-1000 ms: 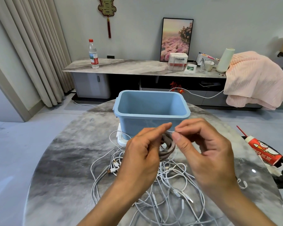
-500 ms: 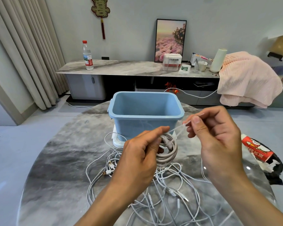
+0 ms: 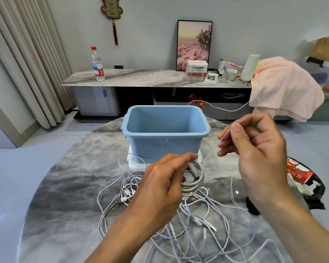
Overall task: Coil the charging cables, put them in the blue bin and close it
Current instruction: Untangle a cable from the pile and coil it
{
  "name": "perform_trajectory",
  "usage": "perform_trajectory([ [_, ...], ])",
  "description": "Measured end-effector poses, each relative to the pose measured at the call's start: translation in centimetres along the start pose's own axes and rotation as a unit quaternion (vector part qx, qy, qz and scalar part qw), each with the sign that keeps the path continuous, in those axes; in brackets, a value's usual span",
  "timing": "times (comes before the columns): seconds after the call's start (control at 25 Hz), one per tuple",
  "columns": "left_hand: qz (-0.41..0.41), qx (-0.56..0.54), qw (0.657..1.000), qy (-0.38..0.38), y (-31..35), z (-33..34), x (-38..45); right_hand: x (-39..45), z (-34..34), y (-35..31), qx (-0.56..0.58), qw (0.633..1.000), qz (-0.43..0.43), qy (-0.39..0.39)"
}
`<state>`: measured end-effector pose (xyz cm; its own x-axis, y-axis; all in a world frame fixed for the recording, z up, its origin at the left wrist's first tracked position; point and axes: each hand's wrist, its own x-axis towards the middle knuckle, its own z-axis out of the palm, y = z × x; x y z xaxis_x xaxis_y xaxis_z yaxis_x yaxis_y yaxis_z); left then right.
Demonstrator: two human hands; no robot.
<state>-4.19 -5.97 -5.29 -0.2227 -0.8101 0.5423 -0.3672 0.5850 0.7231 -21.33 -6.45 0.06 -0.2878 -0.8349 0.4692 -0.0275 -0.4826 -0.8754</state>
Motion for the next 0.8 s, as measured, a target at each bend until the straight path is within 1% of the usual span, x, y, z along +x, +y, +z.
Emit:
perform_trajectory([
  [0.12,-0.058,-0.078,0.995,0.021,0.0,0.1,-0.1,0.0,0.4,0.0,0.039,0.998,0.038,-0.005],
  [0.2,-0.102,-0.129,0.986,0.041,-0.1,0.3,-0.1,-0.2,0.7,0.4,0.060,0.993,0.097,-0.024],
  [0.32,-0.137,-0.189,0.970,0.069,-0.3,0.3,0.2,-1.2,1.2,1.6,0.045,0.971,0.210,-0.100],
  [0.4,-0.145,-0.214,0.963,0.081,-0.1,0.1,0.4,-1.9,1.4,2.0,0.034,0.955,0.251,-0.152],
  [0.48,-0.144,-0.225,0.960,0.089,0.2,-0.1,0.4,-2.1,1.5,2.2,0.042,0.948,0.260,-0.177],
  [0.56,-0.142,-0.225,0.960,0.091,0.4,-0.2,0.4,-2.1,1.5,2.1,0.048,0.949,0.256,-0.178],
  [0.72,-0.148,-0.209,0.963,0.082,0.3,-0.3,0.3,-2.3,1.7,2.1,0.017,0.959,0.221,-0.178],
  [0.8,-0.152,-0.213,0.962,0.077,0.1,-0.4,0.4,-2.1,1.5,1.9,0.021,0.956,0.229,-0.183],
])
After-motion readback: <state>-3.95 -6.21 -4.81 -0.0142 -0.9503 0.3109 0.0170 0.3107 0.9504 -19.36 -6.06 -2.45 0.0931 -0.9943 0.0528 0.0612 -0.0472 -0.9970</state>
